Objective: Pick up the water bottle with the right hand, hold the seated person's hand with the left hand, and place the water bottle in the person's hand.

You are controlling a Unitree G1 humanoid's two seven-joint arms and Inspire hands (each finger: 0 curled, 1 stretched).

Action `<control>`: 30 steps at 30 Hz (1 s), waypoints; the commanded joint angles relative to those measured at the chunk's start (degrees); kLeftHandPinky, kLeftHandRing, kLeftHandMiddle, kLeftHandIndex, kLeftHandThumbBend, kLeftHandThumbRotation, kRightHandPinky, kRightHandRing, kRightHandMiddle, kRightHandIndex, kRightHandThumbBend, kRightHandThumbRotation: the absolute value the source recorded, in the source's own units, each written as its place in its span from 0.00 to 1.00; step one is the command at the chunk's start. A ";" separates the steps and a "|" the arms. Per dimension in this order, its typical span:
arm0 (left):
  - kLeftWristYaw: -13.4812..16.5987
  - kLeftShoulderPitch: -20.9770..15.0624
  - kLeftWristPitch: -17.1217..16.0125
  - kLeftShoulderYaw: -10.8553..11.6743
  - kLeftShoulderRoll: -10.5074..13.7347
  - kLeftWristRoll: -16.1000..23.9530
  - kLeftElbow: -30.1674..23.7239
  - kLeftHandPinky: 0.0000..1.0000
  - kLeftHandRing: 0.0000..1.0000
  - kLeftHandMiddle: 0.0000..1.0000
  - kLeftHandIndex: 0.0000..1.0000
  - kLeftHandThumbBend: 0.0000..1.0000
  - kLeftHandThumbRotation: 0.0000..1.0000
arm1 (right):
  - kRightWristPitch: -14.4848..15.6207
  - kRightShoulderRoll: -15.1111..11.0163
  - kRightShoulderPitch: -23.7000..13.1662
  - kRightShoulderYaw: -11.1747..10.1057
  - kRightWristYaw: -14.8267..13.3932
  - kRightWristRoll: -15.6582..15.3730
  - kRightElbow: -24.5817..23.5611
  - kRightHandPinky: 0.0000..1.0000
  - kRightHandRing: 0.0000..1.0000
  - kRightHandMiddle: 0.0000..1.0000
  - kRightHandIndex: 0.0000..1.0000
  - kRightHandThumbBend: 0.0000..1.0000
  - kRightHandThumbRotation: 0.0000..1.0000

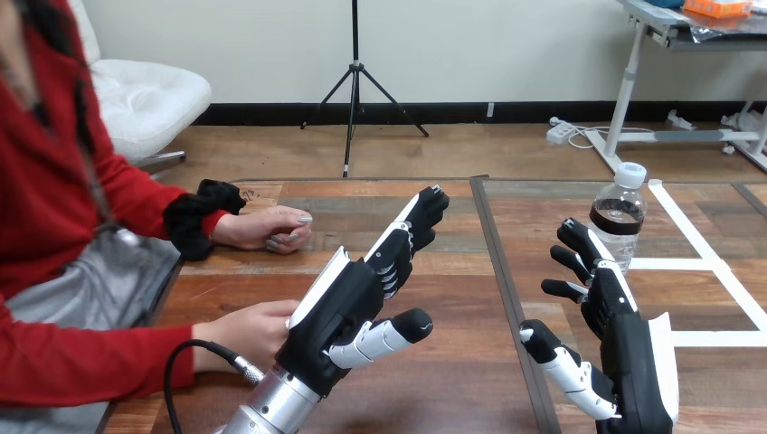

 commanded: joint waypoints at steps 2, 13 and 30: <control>0.18 -3.14 -0.27 0.97 -0.10 -0.22 -0.40 1.00 1.00 1.00 1.00 1.00 0.77 | -1.39 0.04 -4.37 -0.22 -0.36 0.03 -0.22 0.72 0.86 0.90 0.89 1.00 0.72; -0.11 -3.16 -0.10 1.25 -0.10 -0.11 -0.44 1.00 1.00 1.00 1.00 1.00 0.78 | -1.63 0.08 -4.33 -0.22 -0.65 -0.33 -0.19 0.71 0.86 0.90 0.89 1.00 0.73; 0.11 -3.17 0.00 1.49 -0.21 0.33 -0.41 1.00 1.00 1.00 1.00 1.00 0.78 | -1.53 0.19 -4.26 -0.26 -0.97 -0.59 -0.30 0.71 0.86 0.90 0.89 1.00 0.73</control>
